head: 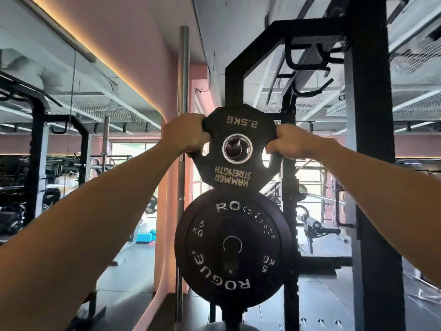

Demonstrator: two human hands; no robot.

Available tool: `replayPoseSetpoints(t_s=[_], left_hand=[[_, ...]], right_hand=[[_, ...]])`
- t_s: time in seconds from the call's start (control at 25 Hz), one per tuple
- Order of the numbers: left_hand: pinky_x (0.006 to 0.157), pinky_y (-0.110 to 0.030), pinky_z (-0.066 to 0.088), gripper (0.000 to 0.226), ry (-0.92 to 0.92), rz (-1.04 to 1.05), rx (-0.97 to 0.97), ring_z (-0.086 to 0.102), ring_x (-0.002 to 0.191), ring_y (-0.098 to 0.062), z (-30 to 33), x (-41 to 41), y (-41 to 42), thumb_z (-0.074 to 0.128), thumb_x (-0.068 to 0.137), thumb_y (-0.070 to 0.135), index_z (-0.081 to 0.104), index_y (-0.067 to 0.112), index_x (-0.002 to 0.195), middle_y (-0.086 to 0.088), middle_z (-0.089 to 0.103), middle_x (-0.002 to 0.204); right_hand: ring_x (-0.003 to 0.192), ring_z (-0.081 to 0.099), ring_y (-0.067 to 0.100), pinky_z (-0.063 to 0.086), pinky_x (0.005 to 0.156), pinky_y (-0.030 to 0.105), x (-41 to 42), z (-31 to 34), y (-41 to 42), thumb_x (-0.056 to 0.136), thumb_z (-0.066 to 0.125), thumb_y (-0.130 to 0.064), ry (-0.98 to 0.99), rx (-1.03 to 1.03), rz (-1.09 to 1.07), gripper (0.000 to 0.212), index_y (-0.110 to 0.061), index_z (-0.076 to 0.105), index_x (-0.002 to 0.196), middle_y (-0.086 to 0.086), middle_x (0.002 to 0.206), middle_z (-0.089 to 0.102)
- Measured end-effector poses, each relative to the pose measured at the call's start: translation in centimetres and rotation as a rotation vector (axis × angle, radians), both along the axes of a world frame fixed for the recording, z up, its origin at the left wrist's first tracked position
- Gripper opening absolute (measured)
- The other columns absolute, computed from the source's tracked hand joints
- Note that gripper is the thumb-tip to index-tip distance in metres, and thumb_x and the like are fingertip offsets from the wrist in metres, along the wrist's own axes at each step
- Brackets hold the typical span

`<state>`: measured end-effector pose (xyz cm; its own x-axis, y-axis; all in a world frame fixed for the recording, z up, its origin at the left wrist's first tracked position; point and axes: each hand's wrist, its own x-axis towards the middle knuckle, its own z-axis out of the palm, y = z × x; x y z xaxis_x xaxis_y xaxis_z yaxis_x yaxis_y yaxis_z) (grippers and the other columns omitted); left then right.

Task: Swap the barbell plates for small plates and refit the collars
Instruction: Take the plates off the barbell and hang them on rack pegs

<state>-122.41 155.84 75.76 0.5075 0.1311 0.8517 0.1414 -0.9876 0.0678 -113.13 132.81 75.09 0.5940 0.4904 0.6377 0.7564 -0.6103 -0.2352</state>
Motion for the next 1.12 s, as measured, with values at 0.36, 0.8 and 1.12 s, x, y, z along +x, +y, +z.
replayPoseSetpoints(t_s=[0.36,0.8,1.12], left_hand=[[0.081,-0.037,0.049,0.033,0.008,-0.074,0.03,0.063,0.094,-0.028,4.9,8.7,4.8,0.063,0.079,0.038,0.065,0.022,0.107,-0.004,0.067,0.097],[0.067,-0.037,0.045,0.024,-0.041,-0.179,0.083,0.061,0.077,-0.035,3.3,19.7,8.8,0.044,0.095,0.03,0.032,0.016,0.111,-0.009,0.059,0.078],[0.06,-0.031,0.037,0.038,-0.114,-0.078,0.162,0.06,0.065,-0.027,0.9,25.2,10.8,0.029,0.1,0.041,0.027,0.013,0.126,-0.001,0.059,0.073]], right_hand=[[0.067,0.054,0.023,0.039,0.056,0.028,6.7,4.0,3.9,0.077,0.071,-0.018,-0.014,0.06,-0.049,0.018,-0.006,0.062,0.067,0.008,0.067,0.057],[0.084,0.058,0.032,0.047,0.073,0.042,17.8,3.3,8.6,0.089,0.056,-0.023,0.002,0.077,-0.117,0.038,-0.001,0.034,0.111,0.016,0.089,0.054],[0.093,0.055,0.037,0.045,0.088,0.05,23.0,1.0,10.9,0.098,0.033,-0.037,-0.2,0.013,-0.287,0.037,-0.013,0.026,0.125,0.011,0.111,0.037]])
